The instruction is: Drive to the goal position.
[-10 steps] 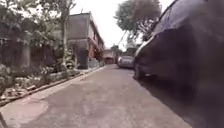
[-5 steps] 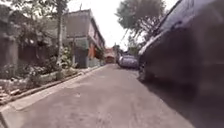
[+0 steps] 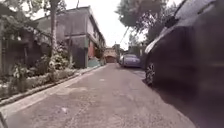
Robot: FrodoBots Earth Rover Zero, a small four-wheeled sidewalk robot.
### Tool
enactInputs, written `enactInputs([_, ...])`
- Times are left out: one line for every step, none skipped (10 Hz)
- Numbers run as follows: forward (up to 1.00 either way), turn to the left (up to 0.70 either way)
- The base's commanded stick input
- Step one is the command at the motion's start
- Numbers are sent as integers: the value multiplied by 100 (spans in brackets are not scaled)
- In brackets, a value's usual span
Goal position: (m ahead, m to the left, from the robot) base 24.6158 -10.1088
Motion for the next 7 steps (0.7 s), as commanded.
enactInputs([100, 0])
enactInputs([100, 0])
enactInputs([100, 0])
enactInputs([100, 0])
enactInputs([100, 0])
enactInputs([100, 0])
enactInputs([100, 0])
